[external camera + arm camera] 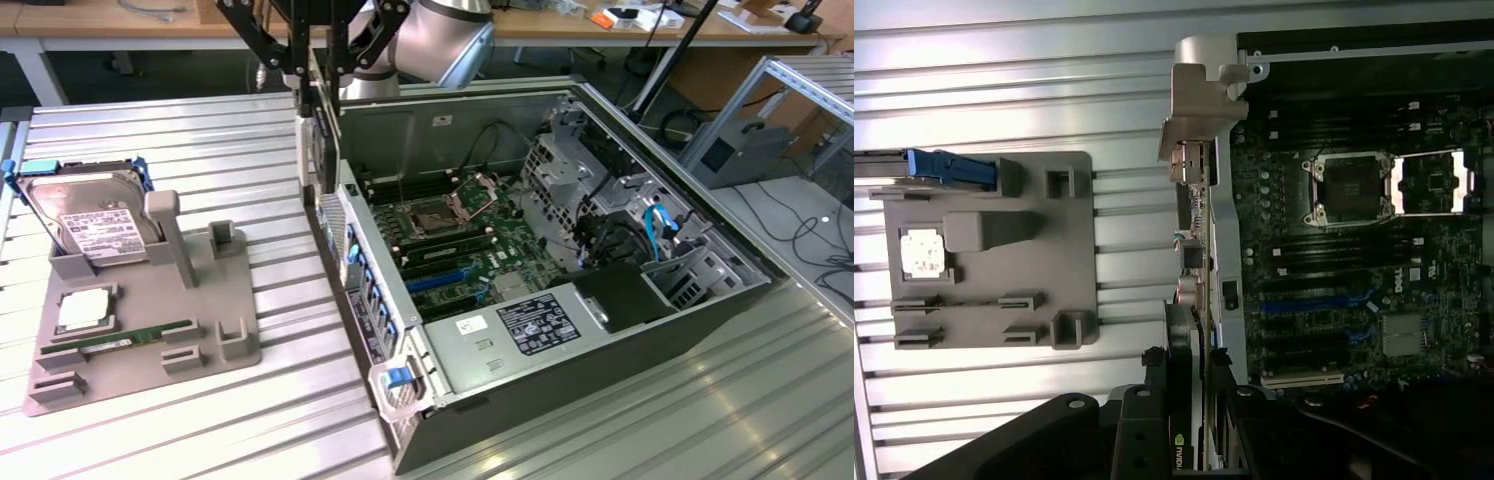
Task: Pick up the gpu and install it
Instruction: 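Pick up the gpu and move the gpu toward the slot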
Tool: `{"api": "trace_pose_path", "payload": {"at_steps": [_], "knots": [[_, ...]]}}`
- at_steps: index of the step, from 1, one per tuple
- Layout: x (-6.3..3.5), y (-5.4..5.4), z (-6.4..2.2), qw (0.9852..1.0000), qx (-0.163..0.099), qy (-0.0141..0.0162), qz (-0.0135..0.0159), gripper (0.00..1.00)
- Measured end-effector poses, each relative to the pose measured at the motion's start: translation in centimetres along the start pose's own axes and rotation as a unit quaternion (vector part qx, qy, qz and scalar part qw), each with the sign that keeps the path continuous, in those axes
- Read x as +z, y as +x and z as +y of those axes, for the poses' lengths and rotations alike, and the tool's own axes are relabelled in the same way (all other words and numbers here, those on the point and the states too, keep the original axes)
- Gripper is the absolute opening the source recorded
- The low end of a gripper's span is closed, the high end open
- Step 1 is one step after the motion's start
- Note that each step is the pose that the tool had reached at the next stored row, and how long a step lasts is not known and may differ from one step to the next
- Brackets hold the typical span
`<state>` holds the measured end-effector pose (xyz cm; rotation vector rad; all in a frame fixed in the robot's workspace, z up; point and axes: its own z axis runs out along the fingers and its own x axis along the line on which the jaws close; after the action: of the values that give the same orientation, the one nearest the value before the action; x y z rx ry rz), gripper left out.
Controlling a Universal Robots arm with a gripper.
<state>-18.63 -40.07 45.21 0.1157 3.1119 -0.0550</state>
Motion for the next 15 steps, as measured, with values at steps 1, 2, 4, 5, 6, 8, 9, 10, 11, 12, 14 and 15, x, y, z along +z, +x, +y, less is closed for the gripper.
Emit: {"api": "trace_pose_path", "payload": {"at_steps": [1,2,4,5,6,8,9,10,11,12,14,15], "knots": [[0.01,-0.1,0.01,1.0,0.0,0.0002,0.0,0.27],[0.03,-0.4,0.03,1.0,0.0,0.0005,0.0,0.27],[0.06,-0.7,0.05,1.0,0.0,0.0009,0.0,0.27],[0.07,-0.8,0.06,1.0,0.0,0.0011,-0.0001,0.27],[0.08,-0.9,0.07,1.0,0.0,0.0012,-0.0001,0.27],[0.11,-1.1,0.08,1.0,0.0,0.0015,-0.0001,0.27],[0.12,-1.2,0.09,1.0,0.0,0.0016,-0.0001,0.27],[0.14,-1.3,0.1,1.0,0.0,0.0018,-0.0001,0.27],[0.15,-1.5,0.12,1.0,0.0,0.0021,-0.0002,0.27],[0.16,-1.6,0.13,1.0,0.0,0.0022,-0.0002,0.27],[0.18,-1.8,0.14,1.0,0.0,0.0025,-0.0002,0.27],[0.2,-1.9,0.15,1.0,0.0,0.0027,-0.0002,0.27]]}}
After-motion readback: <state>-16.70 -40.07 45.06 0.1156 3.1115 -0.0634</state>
